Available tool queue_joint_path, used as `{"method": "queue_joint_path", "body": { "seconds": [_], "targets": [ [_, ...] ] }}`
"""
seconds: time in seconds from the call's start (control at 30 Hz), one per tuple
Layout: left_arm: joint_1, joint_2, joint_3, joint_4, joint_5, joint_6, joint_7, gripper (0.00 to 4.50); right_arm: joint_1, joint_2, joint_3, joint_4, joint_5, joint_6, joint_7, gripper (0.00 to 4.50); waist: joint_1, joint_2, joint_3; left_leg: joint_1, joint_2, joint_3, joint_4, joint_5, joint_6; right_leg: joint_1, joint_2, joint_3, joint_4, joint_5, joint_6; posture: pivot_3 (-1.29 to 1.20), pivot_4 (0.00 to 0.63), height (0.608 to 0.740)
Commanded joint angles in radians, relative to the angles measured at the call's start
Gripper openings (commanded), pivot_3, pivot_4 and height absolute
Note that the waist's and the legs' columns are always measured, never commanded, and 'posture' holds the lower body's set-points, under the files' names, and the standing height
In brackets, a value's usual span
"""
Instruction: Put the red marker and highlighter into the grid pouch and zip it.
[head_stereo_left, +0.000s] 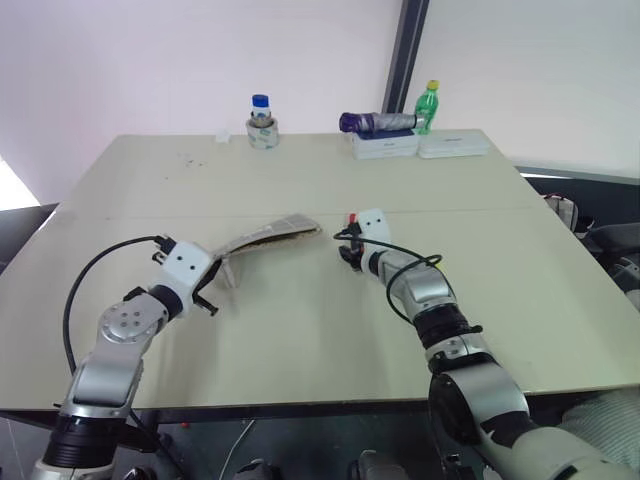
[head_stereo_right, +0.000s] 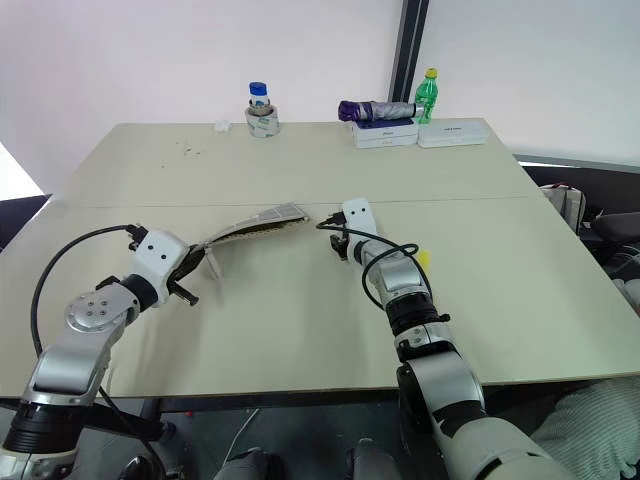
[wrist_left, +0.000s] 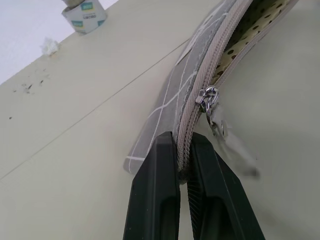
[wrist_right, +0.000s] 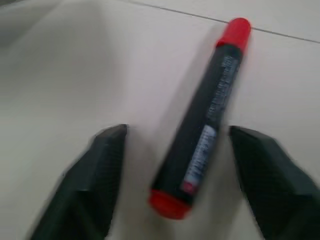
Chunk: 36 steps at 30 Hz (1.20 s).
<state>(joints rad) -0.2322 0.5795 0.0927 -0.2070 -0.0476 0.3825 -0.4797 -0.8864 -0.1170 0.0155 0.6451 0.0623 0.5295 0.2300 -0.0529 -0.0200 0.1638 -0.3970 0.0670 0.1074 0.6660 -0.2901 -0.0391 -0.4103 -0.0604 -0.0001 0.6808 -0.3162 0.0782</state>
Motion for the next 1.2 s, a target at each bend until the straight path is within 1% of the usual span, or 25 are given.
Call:
{"method": "queue_joint_path", "body": {
  "seconds": [0.03, 0.07, 0.1, 0.17, 0.23, 0.3, 0.37, 0.47, 0.57, 0.67, 0.73, 0.9, 1.07, 1.2],
  "targets": [
    [-0.020, 0.007, 0.011, -0.020, 0.002, -0.027, 0.003, 0.00, 0.009, -0.026, -0.010, -0.056, -0.001, 0.016, 0.005, 1.01, 0.001, 0.000, 0.000, 0.000, 0.000, 0.000, 0.000, 0.000, 0.000, 0.000, 0.000, 0.000, 0.000, 0.000, 0.000, 0.00, 0.150, 0.740],
    [-0.019, 0.009, 0.010, -0.021, 0.002, -0.027, 0.001, 0.00, 0.012, -0.038, -0.015, -0.068, -0.003, 0.018, 0.006, 0.50, 0.001, 0.000, 0.000, 0.000, 0.000, 0.000, 0.000, 0.000, 0.000, 0.000, 0.000, 0.000, 0.000, 0.000, 0.000, 0.00, 0.150, 0.740],
    [-0.019, 0.007, 0.013, -0.022, -0.002, -0.025, 0.001, 0.00, 0.015, -0.056, -0.017, -0.082, -0.007, 0.012, 0.009, 0.40, 0.003, 0.000, 0.000, 0.000, 0.000, 0.000, 0.000, 0.000, 0.000, 0.000, 0.000, 0.000, 0.000, 0.000, 0.000, 0.00, 0.150, 0.740],
    [-0.019, 0.004, 0.018, -0.022, -0.010, -0.019, 0.001, 0.00, 0.025, -0.092, -0.018, -0.117, -0.006, -0.023, 0.042, 0.40, 0.007, 0.000, 0.000, 0.000, 0.000, 0.000, 0.000, 0.000, 0.000, 0.000, 0.000, 0.000, 0.000, 0.000, 0.000, 0.00, 0.150, 0.740],
    [-0.019, 0.006, 0.024, -0.022, -0.028, -0.007, -0.013, 0.00, 0.046, -0.136, -0.018, -0.186, 0.026, -0.076, 0.136, 0.40, 0.011, 0.000, 0.000, -0.001, 0.000, 0.000, 0.000, 0.000, 0.000, 0.000, 0.000, 0.000, 0.000, 0.000, 0.000, 0.00, 0.150, 0.740],
    [-0.021, 0.017, 0.029, -0.017, -0.051, 0.009, -0.042, 0.00, 0.086, -0.217, -0.007, -0.295, 0.070, -0.174, 0.316, 0.40, 0.010, 0.000, 0.000, -0.002, -0.001, 0.000, 0.000, 0.000, 0.000, -0.001, 0.000, 0.000, -0.001, 0.000, 0.000, 0.00, 0.150, 0.740],
    [-0.023, 0.033, 0.025, -0.011, -0.066, 0.018, -0.073, 0.00, 0.139, -0.316, 0.046, -0.401, 0.078, -0.254, 0.499, 0.40, 0.011, 0.000, 0.000, -0.003, -0.001, -0.001, 0.000, 0.000, 0.001, -0.001, 0.000, -0.001, -0.001, 0.000, 0.000, 0.00, 0.150, 0.740],
    [-0.036, 0.050, 0.016, 0.008, -0.071, 0.012, -0.102, 0.00, 0.187, -0.421, 0.084, -0.524, 0.111, -0.250, 0.664, 0.40, 0.008, 0.000, 0.000, -0.003, -0.001, -0.002, 0.000, -0.001, 0.001, -0.001, 0.002, -0.001, -0.003, 0.000, 0.000, 0.00, 0.150, 0.740],
    [-0.057, 0.050, 0.004, 0.029, -0.068, 0.003, -0.110, 0.00, 0.212, -0.456, 0.095, -0.614, 0.157, -0.201, 0.743, 0.40, 0.007, 0.000, 0.000, -0.002, 0.000, -0.002, 0.000, -0.002, 0.003, -0.001, 0.003, -0.001, -0.003, 0.000, 0.000, 0.00, 0.150, 0.740],
    [-0.080, 0.040, -0.014, 0.045, -0.057, -0.007, -0.107, 0.00, 0.243, -0.483, 0.167, -0.663, 0.086, -0.215, 0.766, 0.40, 0.010, 0.000, 0.000, -0.001, 0.000, -0.002, 0.000, -0.003, 0.005, 0.000, 0.004, -0.001, -0.001, 0.000, 0.000, 0.00, 0.150, 0.740],
    [-0.086, 0.036, -0.021, 0.042, -0.056, -0.005, -0.107, 0.00, 0.249, -0.483, 0.208, -0.651, 0.020, -0.255, 0.739, 0.40, 0.012, 0.000, 0.000, -0.001, -0.001, -0.002, 0.000, -0.003, 0.005, 0.000, 0.003, -0.001, -0.001, 0.000, 0.000, 0.00, 0.150, 0.740],
    [-0.087, 0.037, -0.030, 0.034, -0.057, -0.007, -0.104, 0.00, 0.216, -0.425, 0.206, -0.608, -0.012, -0.233, 0.653, 0.40, 0.014, 0.000, 0.000, -0.002, -0.001, -0.002, 0.001, 0.000, 0.001, 0.000, 0.002, -0.001, -0.001, 0.000, 0.000, 0.00, 0.150, 0.740],
    [-0.076, 0.030, -0.043, 0.015, -0.053, -0.005, -0.100, 0.00, 0.195, -0.406, 0.197, -0.591, 0.002, -0.234, 0.658, 0.40, 0.014, 0.000, 0.001, -0.002, -0.001, -0.002, 0.001, 0.000, 0.000, 0.000, 0.003, -0.001, -0.001, 0.000, 0.000, 0.00, 0.150, 0.740],
    [-0.074, 0.026, -0.042, 0.009, -0.052, -0.007, -0.099, 0.00, 0.190, -0.404, 0.219, -0.569, -0.031, -0.256, 0.647, 0.40, 0.014, 0.000, 0.001, -0.002, -0.001, -0.002, 0.001, 0.000, 0.001, 0.000, 0.003, -0.001, -0.001, 0.000, 0.000, 0.00, 0.150, 0.740]
  ]
}}
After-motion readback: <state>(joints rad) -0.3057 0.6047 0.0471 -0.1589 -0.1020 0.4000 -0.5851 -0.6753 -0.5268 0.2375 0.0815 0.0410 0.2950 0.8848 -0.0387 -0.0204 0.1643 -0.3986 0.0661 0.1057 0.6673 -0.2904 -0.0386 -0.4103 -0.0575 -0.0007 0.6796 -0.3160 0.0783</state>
